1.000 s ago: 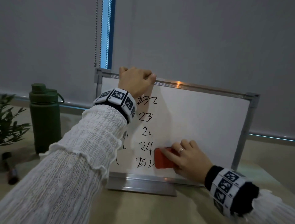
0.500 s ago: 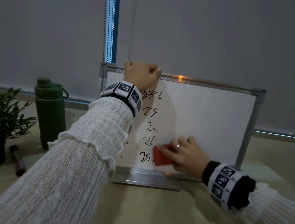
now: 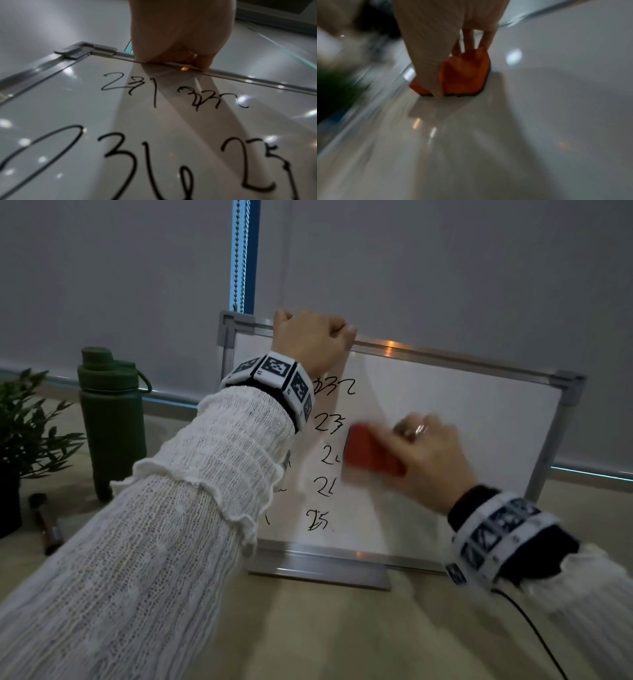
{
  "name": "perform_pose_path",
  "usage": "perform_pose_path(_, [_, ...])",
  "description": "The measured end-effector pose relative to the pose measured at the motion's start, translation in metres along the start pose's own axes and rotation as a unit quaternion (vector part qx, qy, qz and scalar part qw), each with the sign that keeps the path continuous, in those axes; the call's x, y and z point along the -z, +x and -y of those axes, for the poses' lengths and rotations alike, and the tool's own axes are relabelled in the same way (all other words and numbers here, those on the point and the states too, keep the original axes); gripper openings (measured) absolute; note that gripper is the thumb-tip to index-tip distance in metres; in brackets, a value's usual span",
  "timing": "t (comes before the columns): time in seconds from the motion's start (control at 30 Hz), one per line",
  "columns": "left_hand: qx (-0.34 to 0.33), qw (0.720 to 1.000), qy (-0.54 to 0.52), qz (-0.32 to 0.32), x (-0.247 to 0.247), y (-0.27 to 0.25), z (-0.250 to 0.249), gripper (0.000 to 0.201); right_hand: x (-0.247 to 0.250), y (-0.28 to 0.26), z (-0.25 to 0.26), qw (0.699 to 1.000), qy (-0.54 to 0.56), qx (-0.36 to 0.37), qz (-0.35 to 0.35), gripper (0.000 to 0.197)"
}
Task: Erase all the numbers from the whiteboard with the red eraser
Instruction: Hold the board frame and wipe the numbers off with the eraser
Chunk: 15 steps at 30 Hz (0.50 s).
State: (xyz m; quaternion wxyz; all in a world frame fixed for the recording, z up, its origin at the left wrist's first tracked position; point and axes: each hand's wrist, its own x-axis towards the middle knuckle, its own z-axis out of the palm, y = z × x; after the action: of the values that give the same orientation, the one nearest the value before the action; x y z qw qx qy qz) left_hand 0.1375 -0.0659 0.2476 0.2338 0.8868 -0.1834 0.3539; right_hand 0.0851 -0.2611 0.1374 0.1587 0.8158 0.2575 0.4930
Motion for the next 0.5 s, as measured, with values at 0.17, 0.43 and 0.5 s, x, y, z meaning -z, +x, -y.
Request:
perform_pose_path(0.17, [0.003,1.0,0.013,0.028,0.004,0.001,-0.001,0.044,-0.012,-0.019,0.028,0.999,0.01,0.006,0.03,0.078])
perform_pose_path(0.43, [0.005,0.984,0.01,0.177,0.039,0.011,0.0,0.047,-0.006,0.001,0.006,1.0,0.01,-0.006,-0.01,0.078])
perform_pose_path(0.5, [0.01,0.985,0.018,0.17,0.039,0.01,-0.001,0.046,-0.005,0.002,0.006,0.998,0.024,-0.051,-0.013,0.074])
